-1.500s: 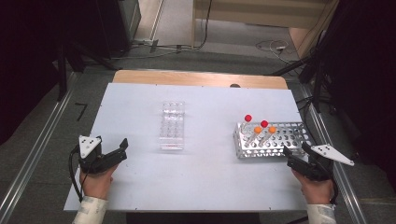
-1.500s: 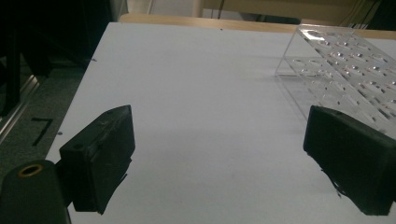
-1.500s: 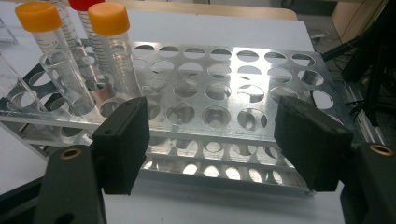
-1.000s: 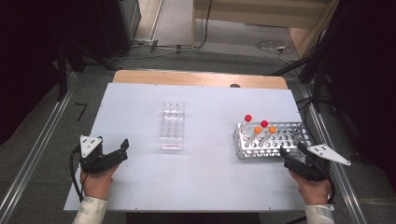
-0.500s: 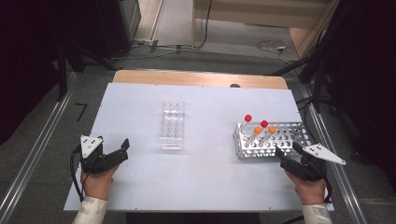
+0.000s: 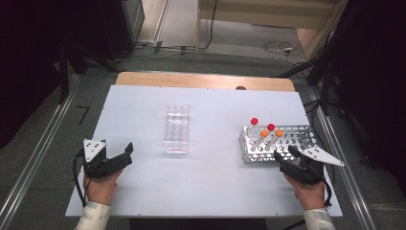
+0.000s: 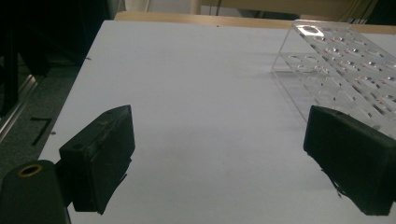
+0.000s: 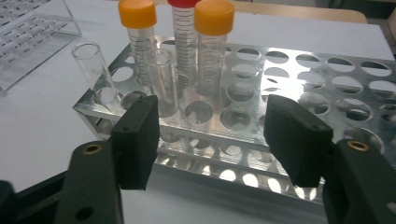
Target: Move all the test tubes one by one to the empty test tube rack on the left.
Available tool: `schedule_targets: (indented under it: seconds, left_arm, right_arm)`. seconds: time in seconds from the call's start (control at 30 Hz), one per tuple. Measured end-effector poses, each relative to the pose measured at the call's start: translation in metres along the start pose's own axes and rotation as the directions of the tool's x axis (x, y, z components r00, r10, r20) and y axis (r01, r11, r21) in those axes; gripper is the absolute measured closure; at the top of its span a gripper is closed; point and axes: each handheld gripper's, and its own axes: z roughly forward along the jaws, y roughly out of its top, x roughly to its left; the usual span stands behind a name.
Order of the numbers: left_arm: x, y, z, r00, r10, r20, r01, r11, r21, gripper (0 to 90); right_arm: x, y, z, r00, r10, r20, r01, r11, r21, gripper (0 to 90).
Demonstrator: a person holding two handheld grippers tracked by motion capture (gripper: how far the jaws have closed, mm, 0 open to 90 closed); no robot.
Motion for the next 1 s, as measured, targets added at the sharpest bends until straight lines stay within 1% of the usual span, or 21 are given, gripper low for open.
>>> schedule_targets:
  seconds: [0.03,0.07,0.1,0.13,0.23,0.27,0.3,0.37,0.4,0.43,0.5,0.7,0.8,1.0]
  left_arm:
    - [0.000,0.000,0.000,1.0000,0.001,0.000,-0.001,1.0000,0.001,9.3]
    - [0.000,0.000,0.000,1.0000,0.000,-0.001,0.000,1.0000,0.001,9.3]
    - [0.000,0.000,0.000,1.0000,0.001,0.000,-0.001,1.0000,0.001,9.3]
    - [0.000,0.000,0.000,1.0000,0.000,-0.002,0.000,1.0000,0.001,9.3]
    - [0.000,0.000,0.000,1.0000,-0.001,-0.001,0.001,1.0000,0.001,9.3]
    - [0.000,0.000,0.000,1.0000,-0.001,-0.001,0.001,1.0000,0.001,9.3]
    - [0.000,0.000,0.000,1.0000,-0.001,0.000,0.001,1.0000,0.002,9.3]
    - [0.000,0.000,0.000,1.0000,0.001,-0.001,-0.001,1.0000,0.001,9.3]
    - [0.000,0.000,0.000,1.0000,0.000,-0.001,0.000,1.0000,0.001,9.3]
    - [0.000,0.000,0.000,1.0000,0.000,-0.002,0.000,1.0000,0.001,9.3]
    - [0.000,0.000,0.000,1.0000,0.000,-0.002,0.000,1.0000,0.000,9.3]
    - [-0.001,0.000,0.000,1.0000,0.001,-0.005,-0.001,1.0000,0.002,9.3]
    - [-0.001,0.000,0.000,1.0000,0.002,-0.005,-0.002,1.0000,0.002,9.3]
    - [-0.001,0.000,0.000,1.0000,0.001,-0.006,-0.001,1.0000,0.002,9.3]
  right_arm:
    - [0.000,0.000,0.000,1.0000,0.000,0.000,0.000,1.000,0.000,37.5]
    - [0.003,0.001,0.002,0.9999,-0.007,-0.015,0.007,1.000,0.001,40.4]
    - [0.003,0.001,0.002,0.9999,-0.007,-0.015,0.007,1.000,0.001,40.4]
    - [0.007,0.002,0.004,0.9996,-0.014,-0.025,0.014,1.000,-0.013,44.9]
    - [0.010,0.003,0.007,0.9992,-0.015,-0.036,0.014,1.000,-0.015,51.3]
    - [0.011,0.003,0.008,0.9992,-0.015,-0.037,0.015,1.000,-0.012,53.4]
    - [0.011,0.003,0.008,0.9992,-0.015,-0.037,0.015,1.000,-0.012,53.4]
    - [0.012,0.003,0.010,0.9992,-0.018,-0.037,0.018,1.000,-0.008,57.3]
    - [0.013,0.003,0.011,0.9990,-0.020,-0.039,0.019,1.000,-0.012,60.7]
    - [0.013,0.003,0.011,0.9990,-0.020,-0.039,0.019,1.000,-0.012,60.7]
    - [0.014,0.003,0.013,0.9990,-0.022,-0.039,0.021,1.000,-0.014,65.4]
    - [0.015,0.004,0.017,0.9988,-0.019,-0.044,0.019,1.000,-0.016,67.2]
    - [0.016,0.004,0.020,0.9987,-0.026,-0.043,0.025,1.000,-0.018,70.1]
    - [0.017,0.004,0.024,0.9985,-0.036,-0.040,0.035,0.999,-0.014,71.3]
